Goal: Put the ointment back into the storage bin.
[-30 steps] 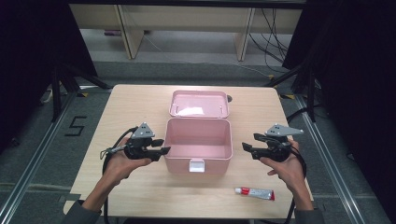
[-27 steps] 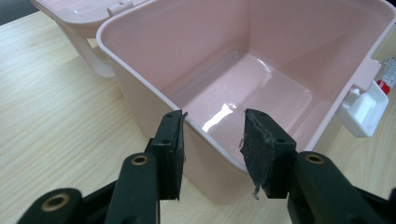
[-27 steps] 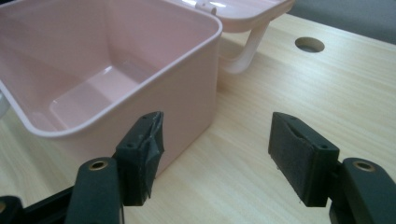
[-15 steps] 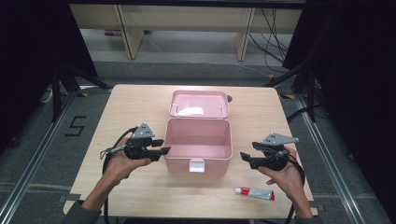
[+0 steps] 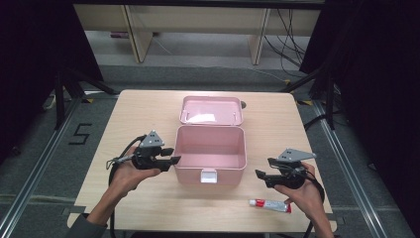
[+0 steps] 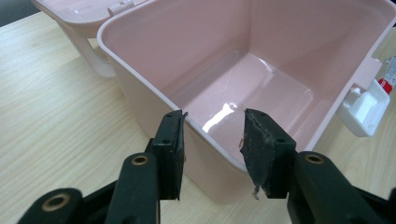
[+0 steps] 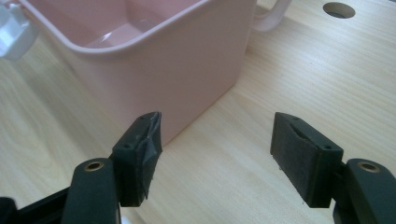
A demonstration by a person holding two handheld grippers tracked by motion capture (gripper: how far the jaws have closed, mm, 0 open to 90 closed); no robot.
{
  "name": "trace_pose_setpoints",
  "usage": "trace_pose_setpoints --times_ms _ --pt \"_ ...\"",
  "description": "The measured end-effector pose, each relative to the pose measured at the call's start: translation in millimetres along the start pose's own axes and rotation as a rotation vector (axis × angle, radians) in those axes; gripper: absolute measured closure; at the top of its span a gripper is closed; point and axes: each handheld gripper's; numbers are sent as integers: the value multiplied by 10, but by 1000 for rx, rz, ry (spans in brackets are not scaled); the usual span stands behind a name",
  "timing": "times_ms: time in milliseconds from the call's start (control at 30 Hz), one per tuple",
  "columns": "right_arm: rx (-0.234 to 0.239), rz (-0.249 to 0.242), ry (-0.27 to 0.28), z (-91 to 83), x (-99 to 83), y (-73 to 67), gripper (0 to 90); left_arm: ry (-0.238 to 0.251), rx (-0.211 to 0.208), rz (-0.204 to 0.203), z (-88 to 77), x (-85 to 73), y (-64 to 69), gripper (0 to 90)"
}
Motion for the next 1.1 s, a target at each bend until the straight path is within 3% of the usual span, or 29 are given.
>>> trace_pose_setpoints --times_ms 33,200,233,267,367,400,633,700,833,933,1100 --pt "-2 -30 10 -4 -2 12 347 1 0 0 1 0 -1 585" --pt "11 -33 -29 -46 -33 -35 339 -6 2 7 -2 4 3 585" --pt "11 -80 -23 -48 -35 -17 334 -4 2 5 -1 4 2 585" --pt "28 -29 -51 -68 -38 -68 328 -3 1 4 -1 3 2 585" --pt "39 -78 -68 -84 -41 -97 319 -5 1 6 -2 4 2 585" --pt "34 -65 -89 -100 -46 -134 310 -5 1 5 -1 5 1 585" --pt "66 -200 -153 -147 -111 -210 248 0 0 3 -1 -1 1 584" --pt "82 -211 -190 -159 -137 -229 246 -3 3 5 -3 0 4 585" --pt "70 -235 -229 -145 -189 -229 232 -3 4 5 -2 1 5 586" --pt "62 -215 -277 -136 -216 -245 231 -4 3 4 -2 2 4 586" --pt "81 -269 -348 -72 -264 -253 244 -4 3 6 -2 2 3 585"
Point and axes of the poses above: each handheld gripper's, and its own axes: z roughly forward along the jaws, x roughly out of its top, y roughly to its right, and after that the axes turned 5 degrees about y, right-handed
